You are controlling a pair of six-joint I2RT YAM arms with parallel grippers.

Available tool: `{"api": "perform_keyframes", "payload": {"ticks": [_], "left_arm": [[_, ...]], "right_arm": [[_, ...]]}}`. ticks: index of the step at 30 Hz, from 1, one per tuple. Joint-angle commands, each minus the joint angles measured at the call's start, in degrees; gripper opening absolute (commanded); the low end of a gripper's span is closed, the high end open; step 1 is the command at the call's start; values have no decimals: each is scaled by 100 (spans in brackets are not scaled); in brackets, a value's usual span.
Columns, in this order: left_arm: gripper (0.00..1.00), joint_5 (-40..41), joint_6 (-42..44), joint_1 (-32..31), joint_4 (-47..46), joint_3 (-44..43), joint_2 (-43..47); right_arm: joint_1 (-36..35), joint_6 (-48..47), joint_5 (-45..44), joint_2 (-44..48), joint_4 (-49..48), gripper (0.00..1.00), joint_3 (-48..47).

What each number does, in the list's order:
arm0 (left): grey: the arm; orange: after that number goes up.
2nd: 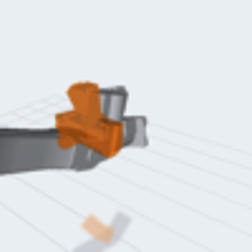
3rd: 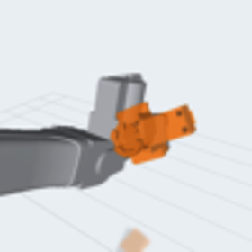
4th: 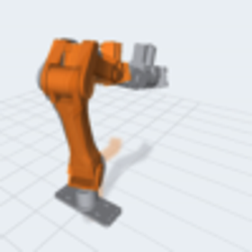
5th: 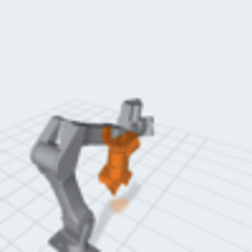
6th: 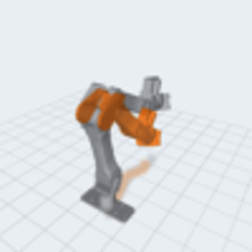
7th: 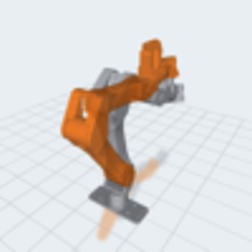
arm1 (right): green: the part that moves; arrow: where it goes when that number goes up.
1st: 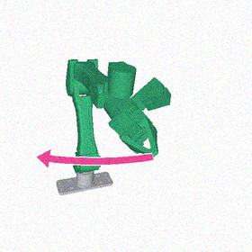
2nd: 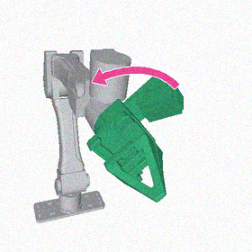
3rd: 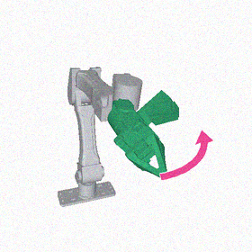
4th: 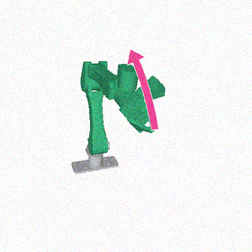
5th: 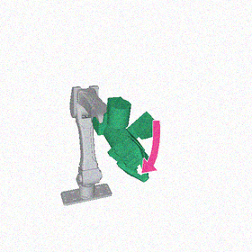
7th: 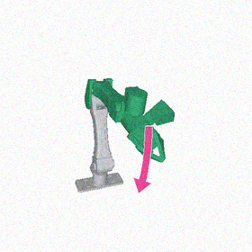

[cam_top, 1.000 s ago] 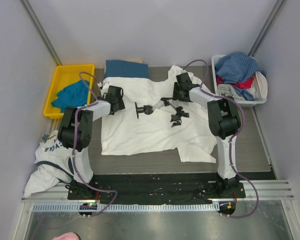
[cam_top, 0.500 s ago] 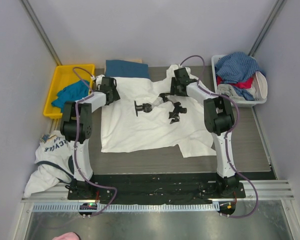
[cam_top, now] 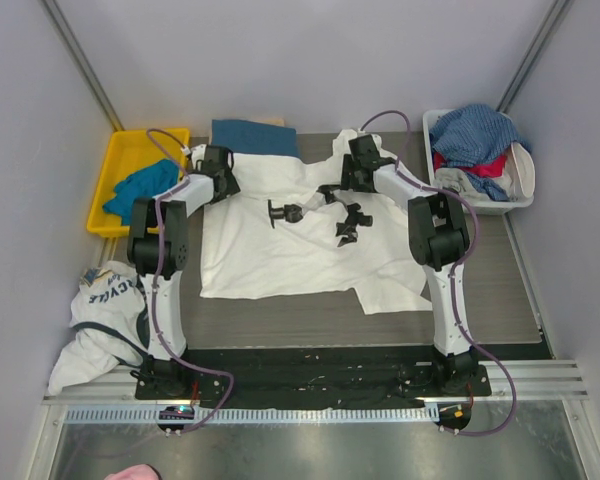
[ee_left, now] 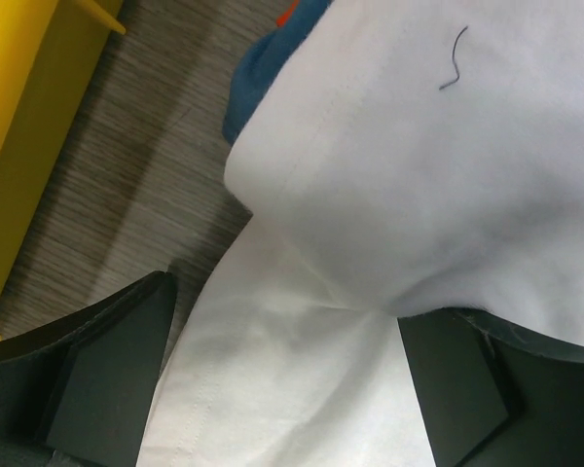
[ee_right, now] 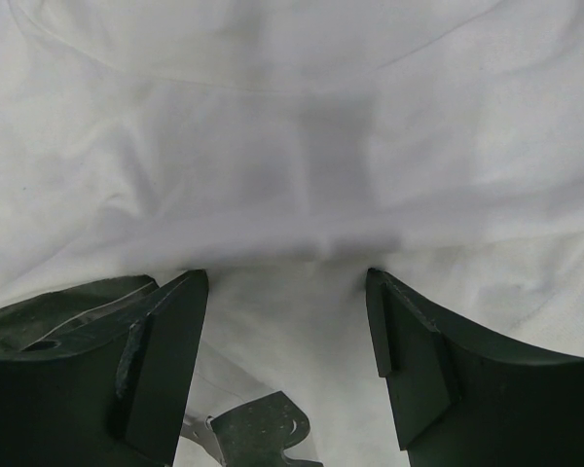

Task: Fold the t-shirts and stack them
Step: Flatten the tshirt out

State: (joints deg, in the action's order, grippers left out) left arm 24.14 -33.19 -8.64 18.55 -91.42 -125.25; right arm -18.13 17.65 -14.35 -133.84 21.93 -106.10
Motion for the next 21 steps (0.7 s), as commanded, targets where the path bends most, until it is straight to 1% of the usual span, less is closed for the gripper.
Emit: {"api": "perform_keyframes", "payload": {"ticks": [1, 8, 12, 14, 16, 18, 19, 21], "left_arm": [[100, 398, -249, 144, 96, -569, -148], [100, 267, -399, 293, 422, -1422, -693], [100, 240, -294, 293, 492, -1677, -729], [100, 249, -215, 293, 484, -1599, -606], [100, 223, -144, 293, 334, -1398, -238], [100, 214, -83, 293, 177, -1029, 96], [100, 196, -74, 302, 106, -888, 472], [100, 135, -91, 302, -139, -387, 860]], "right_arm": [[29, -7, 125, 262, 101, 74, 186], [38, -51, 143, 367, 92, 74, 248], [38, -121, 134, 577, 92, 74, 327], [38, -139, 169, 745, 101, 75, 432], [29, -130, 222, 1033, 101, 75, 520], [29, -78, 301, 1280, 101, 75, 608], [29, -60, 327, 1569, 109, 75, 722], [38, -25, 310, 1921, 101, 75, 871]]}}
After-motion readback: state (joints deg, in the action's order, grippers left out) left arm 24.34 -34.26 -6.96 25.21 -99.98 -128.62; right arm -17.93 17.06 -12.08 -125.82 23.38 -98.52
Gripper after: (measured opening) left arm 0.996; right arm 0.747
